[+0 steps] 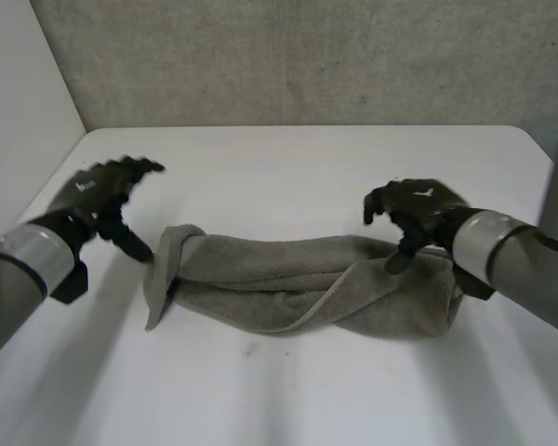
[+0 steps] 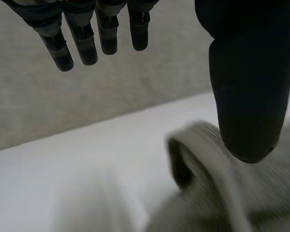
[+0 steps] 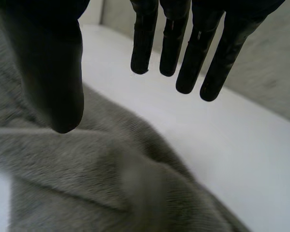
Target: Fold the towel.
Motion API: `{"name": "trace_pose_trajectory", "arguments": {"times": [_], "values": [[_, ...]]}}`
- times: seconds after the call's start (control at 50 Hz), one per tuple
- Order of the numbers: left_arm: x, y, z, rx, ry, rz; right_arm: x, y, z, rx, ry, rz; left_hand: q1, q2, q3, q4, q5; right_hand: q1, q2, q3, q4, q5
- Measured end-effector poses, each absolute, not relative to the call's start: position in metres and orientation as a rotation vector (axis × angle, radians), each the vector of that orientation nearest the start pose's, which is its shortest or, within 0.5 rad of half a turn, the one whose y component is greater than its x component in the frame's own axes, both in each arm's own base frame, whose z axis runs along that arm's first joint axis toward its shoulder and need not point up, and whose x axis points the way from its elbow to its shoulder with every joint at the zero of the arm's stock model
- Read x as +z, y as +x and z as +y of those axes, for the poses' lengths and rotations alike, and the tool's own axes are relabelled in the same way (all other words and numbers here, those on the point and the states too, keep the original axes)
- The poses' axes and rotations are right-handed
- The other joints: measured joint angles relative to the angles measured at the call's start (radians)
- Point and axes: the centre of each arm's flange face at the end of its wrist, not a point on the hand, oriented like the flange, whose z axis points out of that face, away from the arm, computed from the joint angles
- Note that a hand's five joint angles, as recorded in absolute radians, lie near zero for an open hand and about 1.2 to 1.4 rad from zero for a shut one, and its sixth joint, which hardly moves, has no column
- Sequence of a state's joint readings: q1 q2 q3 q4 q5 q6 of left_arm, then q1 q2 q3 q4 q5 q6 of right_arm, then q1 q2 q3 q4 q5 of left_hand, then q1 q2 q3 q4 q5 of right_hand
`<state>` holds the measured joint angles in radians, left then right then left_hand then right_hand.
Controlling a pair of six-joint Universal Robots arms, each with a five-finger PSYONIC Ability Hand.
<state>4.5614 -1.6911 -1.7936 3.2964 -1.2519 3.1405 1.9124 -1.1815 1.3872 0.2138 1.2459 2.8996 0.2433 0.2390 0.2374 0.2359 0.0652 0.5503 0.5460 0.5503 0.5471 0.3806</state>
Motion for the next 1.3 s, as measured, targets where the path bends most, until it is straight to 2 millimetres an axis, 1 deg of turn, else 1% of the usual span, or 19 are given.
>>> {"name": "trace_pose_trajectory", "arguments": {"times": [0.06,0.14,0.26,0.36,0.4,0.44,0.46,0.5,0.52,0.58,0.68,0.76,0.8,0.84,0.88,1.0,1.08,1.2,1.3], "values": [[0.211,-0.207,-0.257,-2.121,0.766,2.657,0.21,0.278,-0.277,-1.422,-1.014,2.214,0.0,0.002,0.002,0.0,0.001,0.011,0.004,0.008,0.009,0.01],[0.197,-0.209,-0.241,-2.035,0.952,2.661,0.198,0.289,-0.282,-1.36,-1.156,2.216,0.0,0.008,0.008,0.0,0.008,-0.002,0.002,0.003,0.005,-0.009],[0.183,-0.21,-0.224,-1.915,1.119,2.668,0.179,0.3,-0.292,-1.343,-1.334,2.195,0.0,0.013,0.014,0.014,0.013,-0.004,0.002,0.003,0.005,-0.02],[0.178,-0.21,-0.218,-1.86,1.197,2.67,0.167,0.303,-0.299,-1.344,-1.389,2.193,0.0,0.013,0.014,0.014,0.014,0.024,0.023,0.021,0.022,0.01],[0.177,-0.211,-0.216,-1.845,1.225,2.671,0.164,0.303,-0.301,-1.345,-1.396,2.195,0.0,0.013,0.014,0.014,0.014,0.126,0.126,0.125,0.127,0.125],[0.174,-0.211,-0.215,-1.824,1.258,2.674,0.162,0.304,-0.303,-1.348,-1.399,2.196,0.0,0.013,0.014,0.014,0.014,0.298,0.308,0.3,0.302,0.287],[0.173,-0.211,-0.215,-1.819,1.264,2.675,0.162,0.304,-0.304,-1.35,-1.399,2.196,0.0,0.013,0.014,0.014,0.014,0.344,0.353,0.345,0.346,0.33],[0.169,-0.212,-0.216,-1.799,1.28,2.686,0.163,0.305,-0.304,-1.36,-1.395,2.193,0.0,0.013,0.014,0.014,0.014,0.549,0.55,0.542,0.538,0.532],[0.168,-0.212,-0.216,-1.794,1.282,2.689,0.164,0.305,-0.304,-1.362,-1.394,2.192,0.0,0.013,0.014,0.014,0.014,0.587,0.585,0.578,0.583,0.579],[0.163,-0.213,-0.218,-1.77,1.287,2.712,0.175,0.305,-0.303,-1.394,-1.381,2.174,0.0,0.011,0.012,0.012,0.01,0.786,0.773,0.761,0.776,0.775],[0.155,-0.216,-0.222,-1.744,1.28,2.747,0.204,0.305,-0.297,-1.476,-1.34,2.129,-0.002,0.009,0.011,0.011,0.007,0.791,0.774,0.771,0.791,0.788],[0.153,-0.219,-0.229,-1.743,1.226,2.792,0.231,0.302,-0.289,-1.54,-1.281,2.097,-0.003,0.008,0.009,0.011,0.005,0.791,0.774,0.771,0.791,0.788],[0.154,-0.221,-0.234,-1.752,1.158,2.832,0.245,0.3,-0.283,-1.569,-1.246,2.081,-0.003,0.007,0.009,0.011,0.004,0.791,0.774,0.771,0.791,0.788],[0.155,-0.222,-0.238,-1.758,1.093,2.868,0.253,0.298,-0.279,-1.584,-1.227,2.073,-0.003,0.006,0.008,0.011,0.004,0.791,0.774,0.771,0.791,0.788],[0.158,-0.223,-0.247,-1.773,0.943,2.944,0.266,0.295,-0.271,-1.609,-1.198,2.055,-0.003,0.006,0.008,0.011,0.004,0.791,0.774,0.771,0.791,0.788],[0.164,-0.233,-0.256,-1.808,0.725,3.069,0.29,0.292,-0.255,-1.657,-1.135,2.012,-0.001,0.006,0.008,0.011,0.004,0.791,0.774,0.771,0.791,0.788],[0.171,-0.242,-0.257,-1.842,0.696,3.095,0.305,0.29,-0.247,-1.691,-1.082,1.98,0.0,0.006,0.008,0.011,0.004,0.792,0.774,0.771,0.791,0.788],[0.179,-0.253,-0.253,-1.892,0.724,3.069,0.331,0.285,-0.238,-1.756,-1.013,1.923,0.009,0.018,0.019,0.021,0.018,0.793,0.774,0.771,0.791,0.788],[0.181,-0.26,-0.249,-1.9,0.742,3.045,0.345,0.282,-0.233,-1.806,-0.984,1.901,0.145,0.15,0.151,0.152,0.15,0.793,0.774,0.772,0.791,0.788]]}}
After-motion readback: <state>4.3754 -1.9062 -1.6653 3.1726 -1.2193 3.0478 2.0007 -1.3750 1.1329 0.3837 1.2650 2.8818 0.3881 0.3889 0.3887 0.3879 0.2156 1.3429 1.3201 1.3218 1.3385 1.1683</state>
